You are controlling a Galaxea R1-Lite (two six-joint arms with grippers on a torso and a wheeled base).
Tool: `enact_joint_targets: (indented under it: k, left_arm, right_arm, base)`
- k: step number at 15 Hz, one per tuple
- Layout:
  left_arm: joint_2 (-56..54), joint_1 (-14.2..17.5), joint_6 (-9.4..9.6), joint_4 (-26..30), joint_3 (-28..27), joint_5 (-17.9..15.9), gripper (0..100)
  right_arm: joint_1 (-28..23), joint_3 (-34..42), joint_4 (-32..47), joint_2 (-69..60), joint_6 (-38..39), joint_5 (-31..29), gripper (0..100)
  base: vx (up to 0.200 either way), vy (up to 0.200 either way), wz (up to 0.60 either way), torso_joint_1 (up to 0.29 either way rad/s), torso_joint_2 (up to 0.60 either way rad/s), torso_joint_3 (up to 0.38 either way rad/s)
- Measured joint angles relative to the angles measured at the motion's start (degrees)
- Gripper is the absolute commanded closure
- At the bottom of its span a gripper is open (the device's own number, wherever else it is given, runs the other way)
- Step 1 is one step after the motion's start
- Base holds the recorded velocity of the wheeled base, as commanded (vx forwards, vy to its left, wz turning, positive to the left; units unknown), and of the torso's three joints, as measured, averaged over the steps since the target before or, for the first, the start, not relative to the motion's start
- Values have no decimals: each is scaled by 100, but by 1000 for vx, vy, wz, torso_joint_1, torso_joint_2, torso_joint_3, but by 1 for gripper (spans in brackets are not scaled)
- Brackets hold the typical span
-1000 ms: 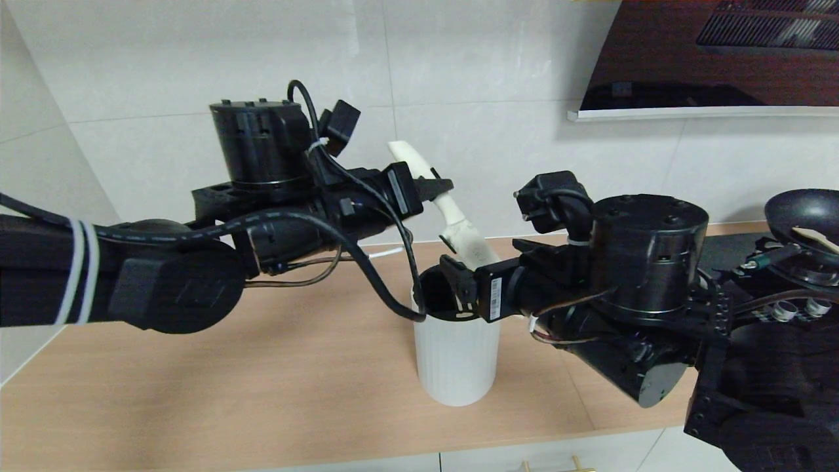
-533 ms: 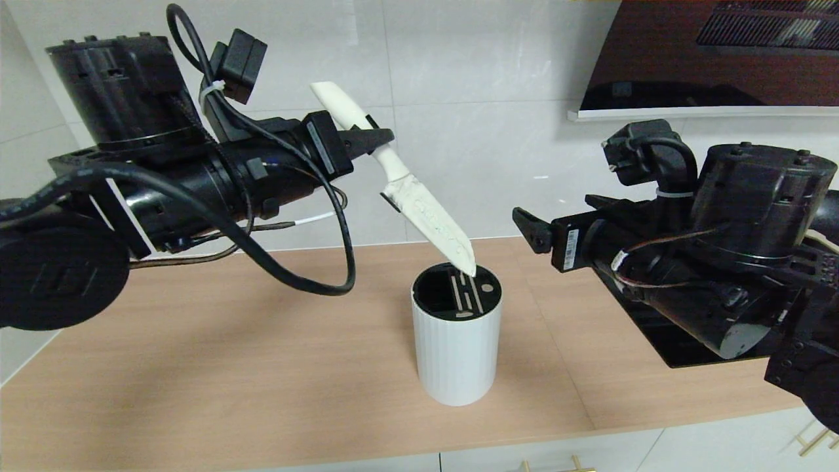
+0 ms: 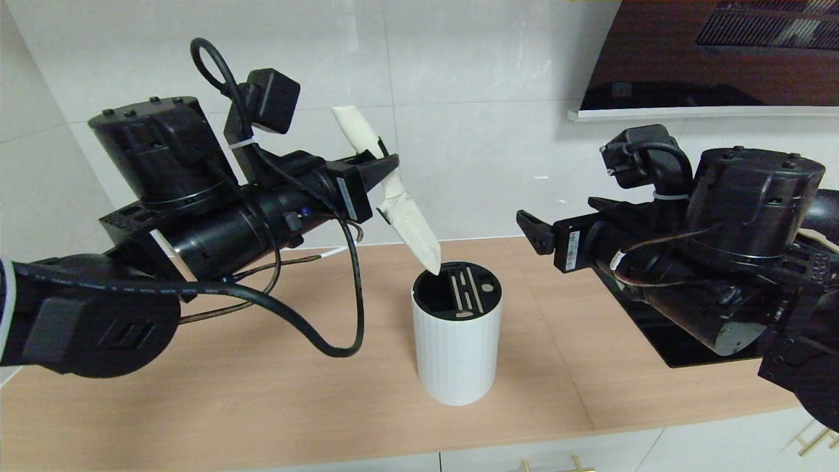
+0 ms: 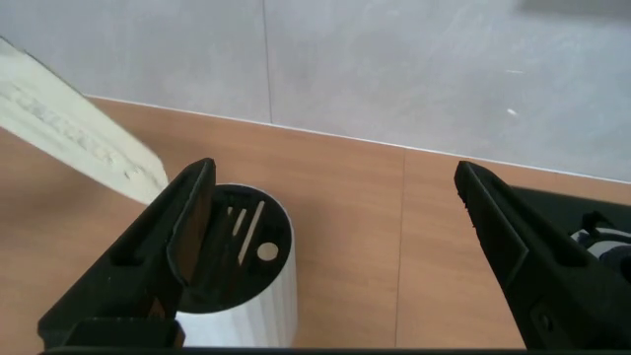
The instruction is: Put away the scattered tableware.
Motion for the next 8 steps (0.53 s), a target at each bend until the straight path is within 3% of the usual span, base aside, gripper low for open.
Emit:
enact_joint_targets:
  k: [3, 8]
  left_arm:
    - [88, -90, 347, 2, 100, 22, 100]
    - [151, -195, 383, 11, 202, 68, 100]
  right_arm:
    - [0, 2, 0, 20, -1, 0, 0]
    - [0, 10, 0, 28, -1, 0, 0]
  base:
    - [0, 0, 0, 0, 0, 0]
    - [0, 0, 0, 0, 0, 0]
